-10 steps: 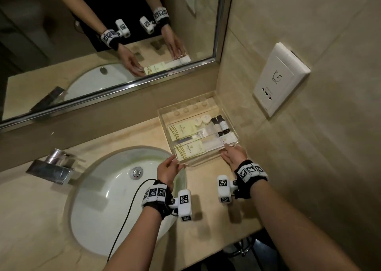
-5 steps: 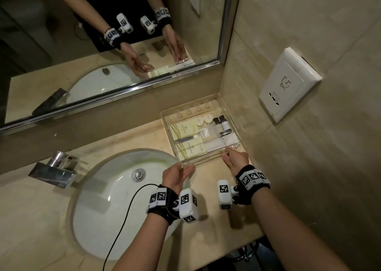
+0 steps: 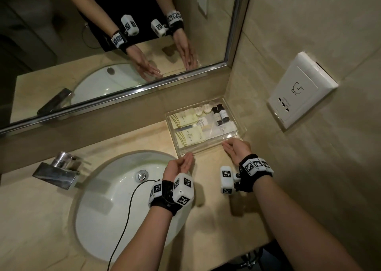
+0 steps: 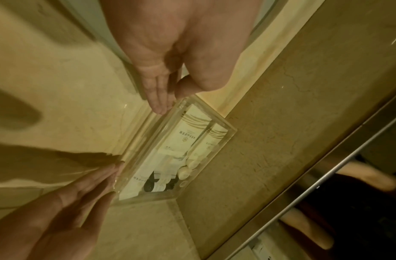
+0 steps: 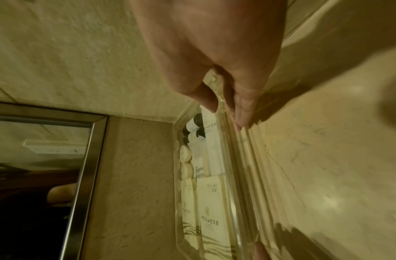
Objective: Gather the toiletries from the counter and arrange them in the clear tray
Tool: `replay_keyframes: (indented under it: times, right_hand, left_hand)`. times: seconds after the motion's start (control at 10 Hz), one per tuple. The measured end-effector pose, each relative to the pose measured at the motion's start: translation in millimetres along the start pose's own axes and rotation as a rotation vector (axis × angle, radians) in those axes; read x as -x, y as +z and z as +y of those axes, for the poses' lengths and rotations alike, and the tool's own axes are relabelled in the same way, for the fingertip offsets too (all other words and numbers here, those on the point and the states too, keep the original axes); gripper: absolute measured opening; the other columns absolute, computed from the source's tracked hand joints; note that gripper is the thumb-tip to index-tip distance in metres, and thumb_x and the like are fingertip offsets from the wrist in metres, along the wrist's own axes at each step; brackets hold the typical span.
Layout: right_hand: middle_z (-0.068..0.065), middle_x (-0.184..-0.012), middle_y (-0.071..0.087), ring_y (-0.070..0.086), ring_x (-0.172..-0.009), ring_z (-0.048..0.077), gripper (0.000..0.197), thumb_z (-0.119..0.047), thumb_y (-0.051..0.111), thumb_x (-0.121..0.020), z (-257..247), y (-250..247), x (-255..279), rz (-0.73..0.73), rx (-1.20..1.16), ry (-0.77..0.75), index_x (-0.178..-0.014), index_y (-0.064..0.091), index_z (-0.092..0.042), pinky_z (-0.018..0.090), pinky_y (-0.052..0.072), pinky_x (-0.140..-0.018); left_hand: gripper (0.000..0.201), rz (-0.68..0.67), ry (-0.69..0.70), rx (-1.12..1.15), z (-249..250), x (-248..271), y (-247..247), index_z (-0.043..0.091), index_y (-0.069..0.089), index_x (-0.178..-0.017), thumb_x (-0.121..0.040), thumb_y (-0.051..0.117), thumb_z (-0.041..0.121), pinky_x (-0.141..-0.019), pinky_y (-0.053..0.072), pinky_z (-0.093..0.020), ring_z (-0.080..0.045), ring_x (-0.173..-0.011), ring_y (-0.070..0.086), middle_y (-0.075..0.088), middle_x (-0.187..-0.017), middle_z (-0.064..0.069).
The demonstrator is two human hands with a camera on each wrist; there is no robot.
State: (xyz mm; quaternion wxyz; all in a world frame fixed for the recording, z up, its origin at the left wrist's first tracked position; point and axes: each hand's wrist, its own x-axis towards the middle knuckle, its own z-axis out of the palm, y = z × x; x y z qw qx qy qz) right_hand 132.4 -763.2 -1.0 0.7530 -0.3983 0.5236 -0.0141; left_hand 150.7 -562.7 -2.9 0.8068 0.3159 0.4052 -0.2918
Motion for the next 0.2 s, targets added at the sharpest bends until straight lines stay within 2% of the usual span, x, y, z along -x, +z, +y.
replay_keyframes:
  times: [0.1, 0.2]
  right_hand:
    - [0.020, -0.105, 0.064, 0.065, -0.097, 0.026, 0.034, 0.005, 0.051, -0.092, 2, -4, 4, -0.045, 0.064, -0.003, -0.126, 0.052, 0.011, 0.034, 0.050, -0.101]
    - [0.013, -0.094, 0.065, 0.063, -0.080, 0.019, 0.021, -0.007, 0.057, -0.094, 5, -10, 18, -0.029, 0.176, -0.021, -0.112, 0.062, 0.003, 0.029, 0.053, -0.083]
  left_hand:
    - [0.033, 0.005, 0.009, -0.105, 3, -2, -4, -0.011, 0.040, -0.128, -0.098, 0.032, -0.002, -0.100, 0.049, -0.039, -0.034, -0.122, 0.055, 0.056, -0.131, -0.023]
    - [0.024, 0.106, 0.090, -0.263, 12, 4, -14, -0.006, 0.050, -0.118, -0.097, 0.044, 0.004, -0.063, 0.057, -0.031, -0.028, -0.087, 0.065, 0.065, -0.110, -0.019]
